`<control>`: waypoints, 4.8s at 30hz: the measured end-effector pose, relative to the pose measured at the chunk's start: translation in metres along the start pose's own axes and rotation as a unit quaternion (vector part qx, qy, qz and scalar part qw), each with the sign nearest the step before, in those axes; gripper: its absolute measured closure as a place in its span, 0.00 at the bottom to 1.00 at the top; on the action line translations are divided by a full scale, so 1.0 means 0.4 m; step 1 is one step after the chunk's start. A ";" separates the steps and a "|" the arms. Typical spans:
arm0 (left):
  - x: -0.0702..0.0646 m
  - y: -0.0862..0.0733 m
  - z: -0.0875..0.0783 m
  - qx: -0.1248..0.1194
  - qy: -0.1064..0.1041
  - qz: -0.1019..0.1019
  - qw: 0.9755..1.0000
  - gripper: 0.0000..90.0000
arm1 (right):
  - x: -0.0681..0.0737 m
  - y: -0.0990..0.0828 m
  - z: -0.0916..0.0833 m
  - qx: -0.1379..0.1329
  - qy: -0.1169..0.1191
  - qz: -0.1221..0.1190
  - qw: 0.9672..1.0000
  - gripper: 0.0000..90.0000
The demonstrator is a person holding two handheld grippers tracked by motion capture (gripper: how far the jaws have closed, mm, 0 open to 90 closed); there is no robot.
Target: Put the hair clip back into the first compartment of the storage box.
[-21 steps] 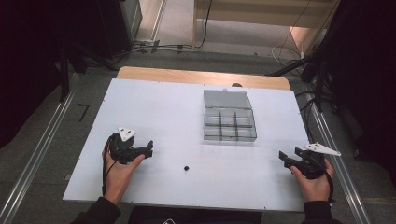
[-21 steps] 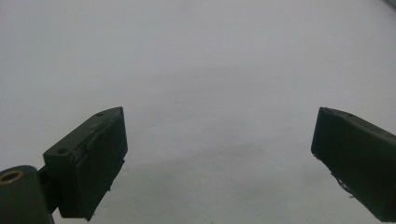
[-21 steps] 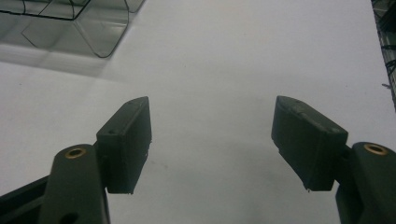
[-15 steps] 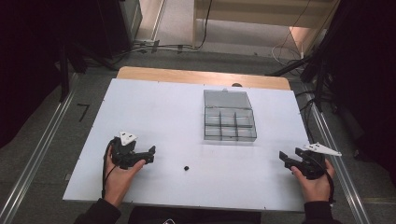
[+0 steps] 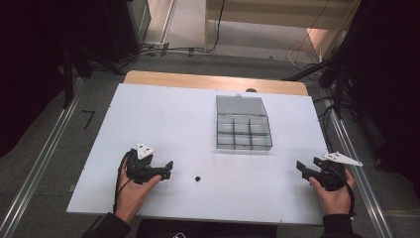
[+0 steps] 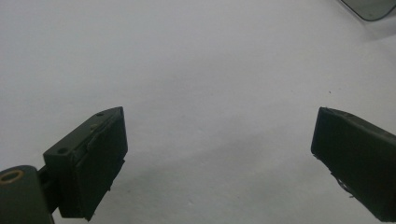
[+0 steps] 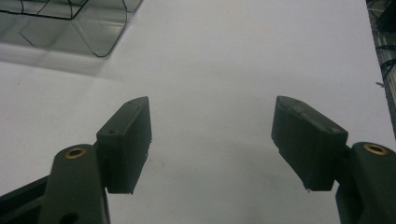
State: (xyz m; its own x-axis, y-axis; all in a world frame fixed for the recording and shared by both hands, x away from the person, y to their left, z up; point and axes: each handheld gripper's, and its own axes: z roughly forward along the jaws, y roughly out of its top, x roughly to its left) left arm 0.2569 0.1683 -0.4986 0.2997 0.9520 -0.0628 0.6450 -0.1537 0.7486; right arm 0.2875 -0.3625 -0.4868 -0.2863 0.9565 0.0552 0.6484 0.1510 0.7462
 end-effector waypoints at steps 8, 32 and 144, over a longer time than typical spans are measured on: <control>-0.021 0.000 0.004 -0.005 -0.013 0.008 1.000 0.05 | 0.002 0.000 0.001 0.001 0.000 0.000 1.000 0.30; -0.045 0.000 0.012 -0.004 -0.035 0.018 0.999 0.05 | 0.002 0.000 0.001 0.001 -0.001 0.001 1.000 0.30; -0.183 0.030 0.044 0.006 -0.176 0.087 0.980 0.91 | -0.001 0.000 0.004 0.001 0.000 0.000 1.000 0.30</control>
State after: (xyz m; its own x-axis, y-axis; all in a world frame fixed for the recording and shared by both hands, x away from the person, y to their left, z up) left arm 0.2552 0.0921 -0.4965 0.6295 0.7603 -0.1604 0.5700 -0.3116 0.7603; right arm 0.2888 -0.3624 -0.4880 -0.2860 0.9567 0.0549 0.6497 0.1515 0.7450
